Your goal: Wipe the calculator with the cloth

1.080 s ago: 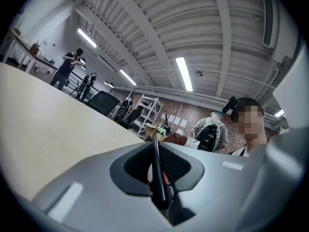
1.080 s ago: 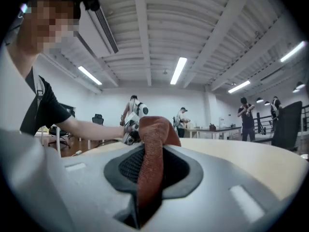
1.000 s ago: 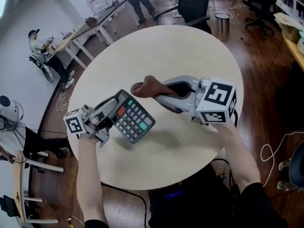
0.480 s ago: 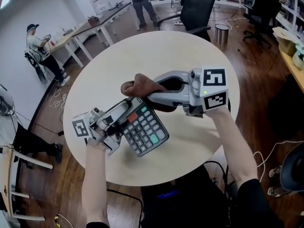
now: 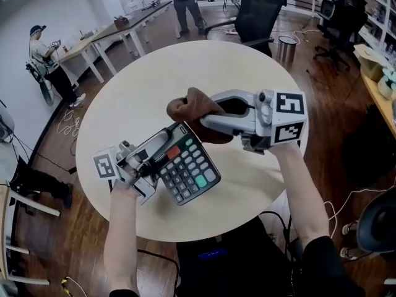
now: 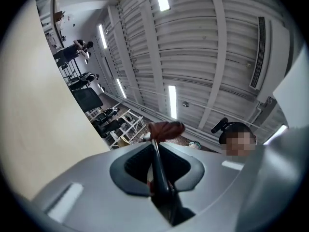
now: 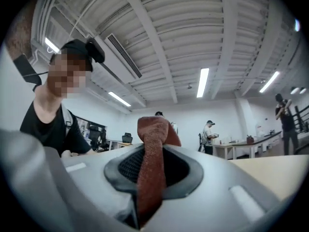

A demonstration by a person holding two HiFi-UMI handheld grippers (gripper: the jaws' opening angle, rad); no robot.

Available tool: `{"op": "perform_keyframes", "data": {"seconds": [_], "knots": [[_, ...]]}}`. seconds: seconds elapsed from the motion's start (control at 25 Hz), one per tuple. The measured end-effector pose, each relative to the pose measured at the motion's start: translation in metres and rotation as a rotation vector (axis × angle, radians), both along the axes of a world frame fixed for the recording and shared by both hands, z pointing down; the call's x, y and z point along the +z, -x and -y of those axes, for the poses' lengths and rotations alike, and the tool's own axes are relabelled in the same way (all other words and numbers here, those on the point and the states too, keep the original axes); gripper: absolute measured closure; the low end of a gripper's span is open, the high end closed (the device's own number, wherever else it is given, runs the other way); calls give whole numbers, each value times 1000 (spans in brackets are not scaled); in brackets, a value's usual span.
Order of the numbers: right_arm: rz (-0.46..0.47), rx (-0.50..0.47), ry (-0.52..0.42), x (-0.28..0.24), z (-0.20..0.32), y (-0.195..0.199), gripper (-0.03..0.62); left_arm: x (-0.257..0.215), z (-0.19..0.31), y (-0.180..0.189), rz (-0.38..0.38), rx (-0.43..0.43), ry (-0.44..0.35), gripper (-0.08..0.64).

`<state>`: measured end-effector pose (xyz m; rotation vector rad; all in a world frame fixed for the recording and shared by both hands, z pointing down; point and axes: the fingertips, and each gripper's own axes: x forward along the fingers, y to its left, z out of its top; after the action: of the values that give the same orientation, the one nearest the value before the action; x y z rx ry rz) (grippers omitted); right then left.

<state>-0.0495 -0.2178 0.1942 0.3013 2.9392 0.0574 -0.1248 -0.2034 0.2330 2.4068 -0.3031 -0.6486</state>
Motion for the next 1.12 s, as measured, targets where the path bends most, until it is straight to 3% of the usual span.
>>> {"op": "perform_keyframes", "data": {"seconds": [0.2, 0.52, 0.64, 0.72, 0.8, 0.96, 1.12], "knots": [[-69, 6, -4, -4, 5, 44, 515, -1, 9, 12, -22, -29, 23, 506], [-67, -146, 113, 37, -30, -11, 515, 18, 22, 28, -102, -177, 99, 508], [-73, -226, 74, 49, -56, -33, 515, 23, 27, 44, -124, -224, 122, 506], [-59, -206, 36, 49, -57, -44, 515, 23, 28, 46, -140, -228, 128, 506], [-28, -121, 58, 36, -35, -41, 515, 18, 26, 41, -150, -206, 125, 506], [9, 44, 143, 5, 20, 3, 515, 9, 17, 27, -144, -137, 105, 506], [-65, -11, 157, 8, 18, 44, 515, 10, 17, 25, -150, -139, 111, 506]]}}
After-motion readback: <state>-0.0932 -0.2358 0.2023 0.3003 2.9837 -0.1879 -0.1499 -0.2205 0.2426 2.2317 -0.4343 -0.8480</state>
